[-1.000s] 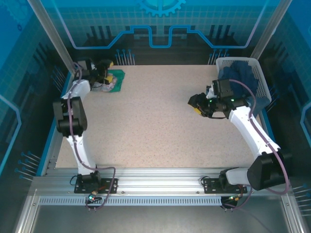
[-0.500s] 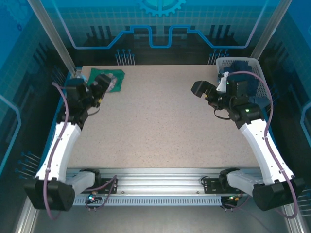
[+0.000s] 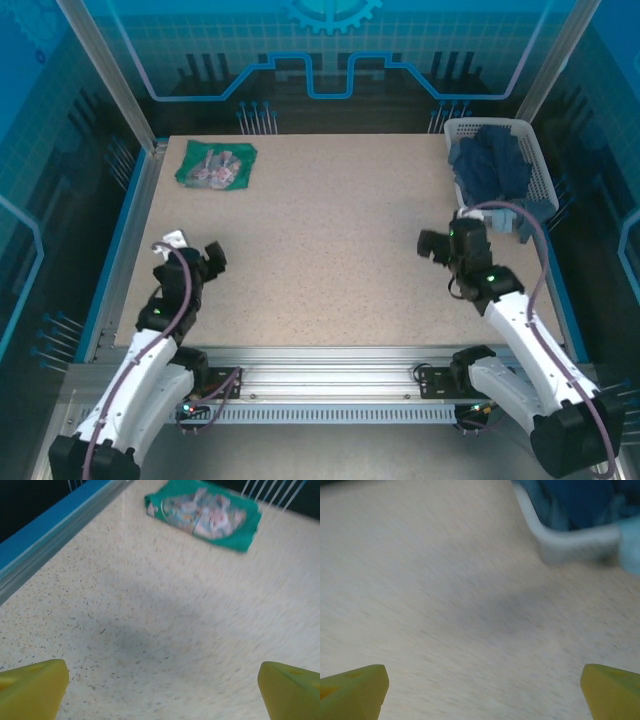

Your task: Fold and stack the t-shirts

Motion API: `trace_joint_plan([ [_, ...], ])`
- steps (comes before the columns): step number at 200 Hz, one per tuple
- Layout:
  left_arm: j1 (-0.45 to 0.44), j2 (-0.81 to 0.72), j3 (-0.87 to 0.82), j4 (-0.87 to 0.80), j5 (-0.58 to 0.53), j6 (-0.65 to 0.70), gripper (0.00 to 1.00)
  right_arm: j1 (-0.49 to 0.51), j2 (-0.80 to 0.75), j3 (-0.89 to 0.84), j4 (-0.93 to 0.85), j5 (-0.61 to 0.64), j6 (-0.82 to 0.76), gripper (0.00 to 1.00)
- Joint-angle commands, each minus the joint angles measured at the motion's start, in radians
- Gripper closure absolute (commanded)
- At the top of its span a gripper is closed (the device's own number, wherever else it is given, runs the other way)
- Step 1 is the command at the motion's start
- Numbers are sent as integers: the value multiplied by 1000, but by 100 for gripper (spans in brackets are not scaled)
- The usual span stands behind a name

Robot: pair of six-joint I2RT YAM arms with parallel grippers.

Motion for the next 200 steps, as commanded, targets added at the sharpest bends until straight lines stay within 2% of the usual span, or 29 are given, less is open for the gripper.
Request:
trace_joint_plan([
  [1, -4, 18, -119, 403, 34, 213, 1, 7, -1, -145, 337, 157, -224, 0],
  [11, 0, 99, -143, 490, 19, 203, 1, -21, 23, -217, 452, 127, -231, 0],
  [30, 7, 297, -149, 685, 62, 205, 1, -74, 97, -290, 626, 69, -209, 0],
  [47, 13, 469, -116, 826, 66, 219, 1, -94, 182, -297, 745, 28, -233, 0],
  [70, 63, 669, -64, 1025, 111, 220, 1, -119, 297, -294, 941, -43, -261, 0],
  [79, 75, 710, -16, 993, 129, 251, 1, -128, 350, -281, 996, -65, -271, 0],
  [95, 113, 789, -12, 1071, 139, 229, 1, -141, 418, -241, 1032, -103, -316, 0],
  [105, 132, 831, -42, 1180, 158, 227, 1, -149, 448, -243, 1083, -123, -346, 0],
  [115, 131, 815, -44, 1143, 203, 229, 1, -169, 479, -260, 1142, -152, -340, 0],
  [133, 127, 877, -97, 1302, 255, 254, 1, -201, 538, -289, 1253, -194, -321, 0],
  [143, 127, 961, -119, 1473, 243, 272, 1, -205, 557, -274, 1236, -229, -327, 0],
  [159, 129, 894, -71, 1260, 245, 246, 1, -187, 624, -264, 1287, -222, -350, 0],
  [167, 130, 915, -47, 1260, 260, 258, 1, -184, 617, -221, 1191, -227, -352, 0],
  [181, 129, 913, 1, 1159, 283, 265, 1, -180, 621, -222, 1200, -222, -358, 0],
  [200, 128, 917, -1, 1171, 285, 267, 1, -175, 625, -217, 1199, -217, -363, 0],
])
